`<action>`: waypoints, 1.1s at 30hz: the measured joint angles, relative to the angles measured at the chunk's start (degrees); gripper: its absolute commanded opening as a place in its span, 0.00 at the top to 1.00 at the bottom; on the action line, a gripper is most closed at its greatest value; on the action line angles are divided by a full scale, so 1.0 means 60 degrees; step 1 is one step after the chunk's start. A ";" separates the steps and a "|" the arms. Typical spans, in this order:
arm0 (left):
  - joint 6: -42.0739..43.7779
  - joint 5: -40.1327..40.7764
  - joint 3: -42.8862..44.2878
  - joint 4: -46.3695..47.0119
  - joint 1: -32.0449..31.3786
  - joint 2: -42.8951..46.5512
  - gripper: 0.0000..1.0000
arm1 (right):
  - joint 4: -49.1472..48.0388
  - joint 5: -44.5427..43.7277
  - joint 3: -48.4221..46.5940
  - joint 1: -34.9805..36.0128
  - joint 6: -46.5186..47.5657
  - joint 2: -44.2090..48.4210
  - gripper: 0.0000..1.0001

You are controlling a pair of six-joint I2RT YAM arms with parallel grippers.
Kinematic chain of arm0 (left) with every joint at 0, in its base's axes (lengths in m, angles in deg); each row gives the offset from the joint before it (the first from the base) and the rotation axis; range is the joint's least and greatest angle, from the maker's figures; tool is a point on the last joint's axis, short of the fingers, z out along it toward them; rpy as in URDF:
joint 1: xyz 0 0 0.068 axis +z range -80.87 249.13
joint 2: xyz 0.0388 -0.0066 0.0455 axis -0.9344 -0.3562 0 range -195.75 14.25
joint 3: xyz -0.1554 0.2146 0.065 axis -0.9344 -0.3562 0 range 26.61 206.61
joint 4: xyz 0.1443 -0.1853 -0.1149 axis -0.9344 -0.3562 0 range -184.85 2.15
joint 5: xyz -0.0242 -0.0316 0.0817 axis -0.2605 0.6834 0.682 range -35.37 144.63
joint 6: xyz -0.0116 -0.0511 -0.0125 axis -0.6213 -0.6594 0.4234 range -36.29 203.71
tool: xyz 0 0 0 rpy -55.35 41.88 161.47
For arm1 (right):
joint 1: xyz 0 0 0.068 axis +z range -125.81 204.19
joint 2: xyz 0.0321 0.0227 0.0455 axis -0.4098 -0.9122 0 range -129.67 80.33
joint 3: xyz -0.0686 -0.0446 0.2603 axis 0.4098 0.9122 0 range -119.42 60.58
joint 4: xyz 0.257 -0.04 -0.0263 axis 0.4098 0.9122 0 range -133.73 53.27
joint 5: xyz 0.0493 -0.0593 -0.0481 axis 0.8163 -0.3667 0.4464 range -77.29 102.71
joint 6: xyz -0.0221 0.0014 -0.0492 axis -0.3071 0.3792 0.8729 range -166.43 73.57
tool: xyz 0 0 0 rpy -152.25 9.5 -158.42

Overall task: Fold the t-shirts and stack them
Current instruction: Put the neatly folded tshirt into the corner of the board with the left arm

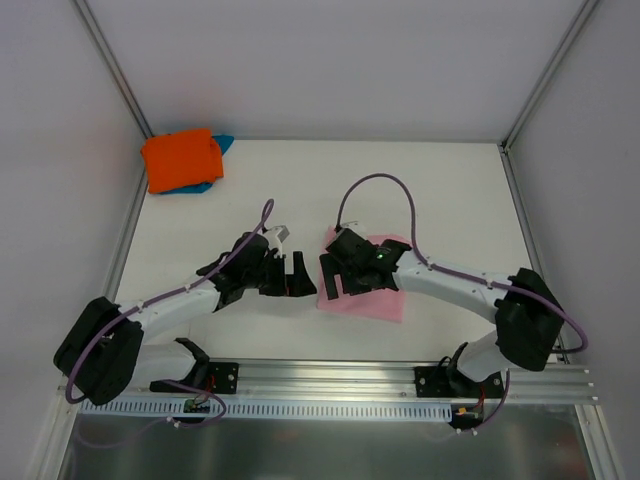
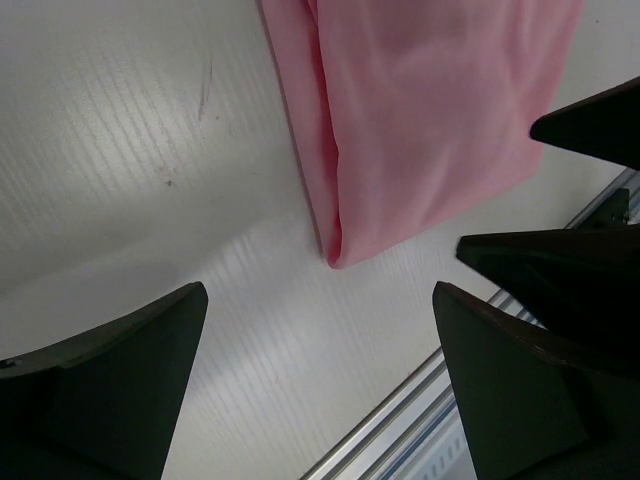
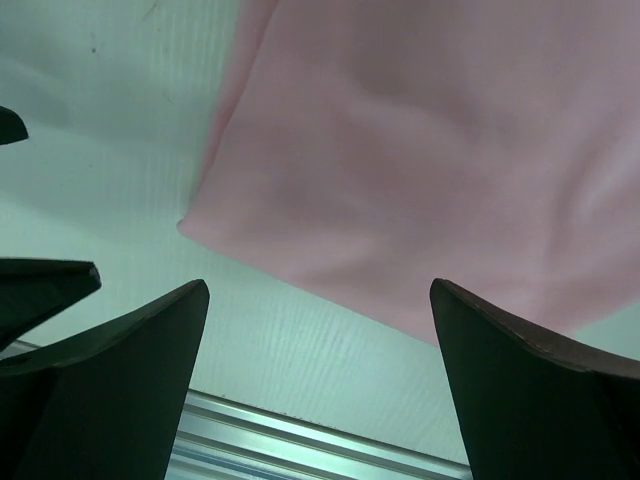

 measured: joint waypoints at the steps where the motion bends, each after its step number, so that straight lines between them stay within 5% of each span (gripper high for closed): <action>1: 0.0011 0.0095 0.0007 -0.0124 0.0000 0.0186 0.01 | -0.0029 0.0029 -0.0175 0.0098 0.0000 -0.0339 0.01; 10: 0.0237 0.1519 0.0521 -0.2495 0.0127 0.3093 0.01 | -0.0270 0.0448 -0.0933 0.0437 -0.0040 -0.2630 0.01; 19: 0.0397 0.2120 0.0674 -0.3676 0.0189 0.3716 0.01 | -0.0313 0.0517 -0.1213 0.0586 -0.0197 -0.3100 0.00; 20: 0.0397 0.2120 0.0674 -0.3734 0.0189 0.3716 0.01 | -0.0317 0.0514 -0.1242 0.0605 -0.0204 -0.3129 0.03; 22: 0.0408 0.2124 0.0674 -0.3774 0.0189 0.3719 0.02 | -0.0324 0.0506 -0.1268 0.0634 -0.0164 -0.3180 0.38; 24: 0.0448 0.2149 0.0674 -0.3807 0.0189 0.3741 0.01 | -0.0335 0.0521 -0.1268 0.0641 -0.0215 -0.3195 0.61; 33: 0.0645 0.2178 0.0674 -0.4044 0.0313 0.3880 0.01 | -0.0565 0.0663 -0.1235 0.0648 -0.0477 -0.3224 0.93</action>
